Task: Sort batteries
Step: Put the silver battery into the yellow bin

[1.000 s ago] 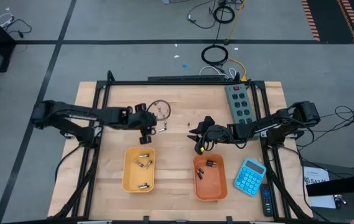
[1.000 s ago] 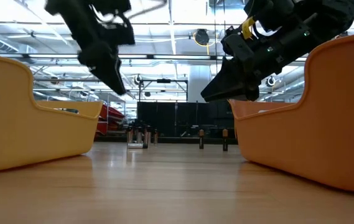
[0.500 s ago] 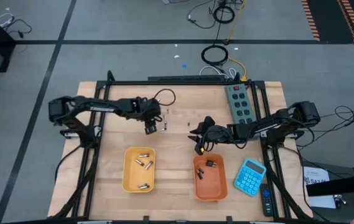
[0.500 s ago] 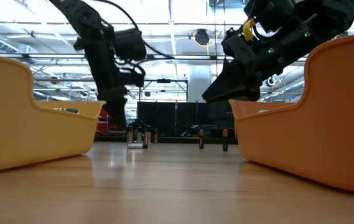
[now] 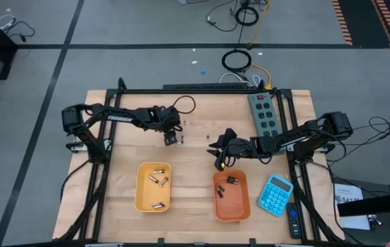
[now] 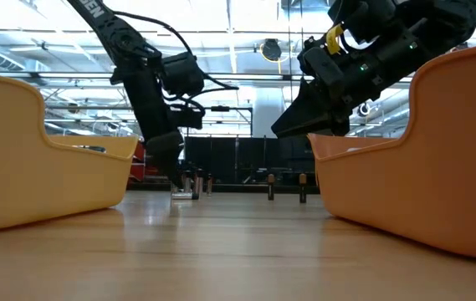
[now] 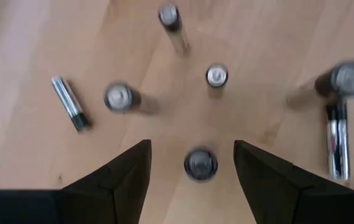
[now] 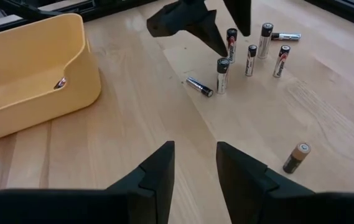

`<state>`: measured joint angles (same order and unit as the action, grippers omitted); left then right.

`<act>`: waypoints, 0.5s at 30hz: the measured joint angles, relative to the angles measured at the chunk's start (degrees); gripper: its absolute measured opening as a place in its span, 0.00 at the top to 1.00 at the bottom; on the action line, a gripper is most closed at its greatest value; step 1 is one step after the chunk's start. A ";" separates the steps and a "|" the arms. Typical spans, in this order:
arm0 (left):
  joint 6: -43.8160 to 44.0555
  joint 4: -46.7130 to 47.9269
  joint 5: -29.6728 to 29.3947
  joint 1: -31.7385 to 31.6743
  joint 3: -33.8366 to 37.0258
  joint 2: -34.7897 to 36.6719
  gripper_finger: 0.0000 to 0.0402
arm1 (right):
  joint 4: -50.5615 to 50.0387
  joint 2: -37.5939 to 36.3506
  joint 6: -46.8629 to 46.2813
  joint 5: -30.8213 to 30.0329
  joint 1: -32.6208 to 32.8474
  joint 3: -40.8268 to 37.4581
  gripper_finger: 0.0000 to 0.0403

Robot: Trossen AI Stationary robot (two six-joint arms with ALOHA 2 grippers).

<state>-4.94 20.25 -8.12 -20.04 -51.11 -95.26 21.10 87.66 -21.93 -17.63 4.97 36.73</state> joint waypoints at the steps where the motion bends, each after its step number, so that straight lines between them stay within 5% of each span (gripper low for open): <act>1: -0.13 -0.71 0.02 -0.11 0.00 0.00 0.41 | 0.00 0.00 -0.19 0.00 0.01 0.00 0.73; 8: -0.34 -2.44 0.17 -1.69 0.16 0.00 0.45 | 0.01 0.00 -0.97 -0.09 1.27 0.00 0.73; 15: -2.05 -4.39 0.40 -2.55 3.09 0.06 0.88 | 0.16 0.00 -1.65 -0.32 1.51 0.00 0.73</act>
<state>-6.99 15.86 -7.72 -22.60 -48.03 -95.20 21.27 87.66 -23.57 -17.95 6.48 36.73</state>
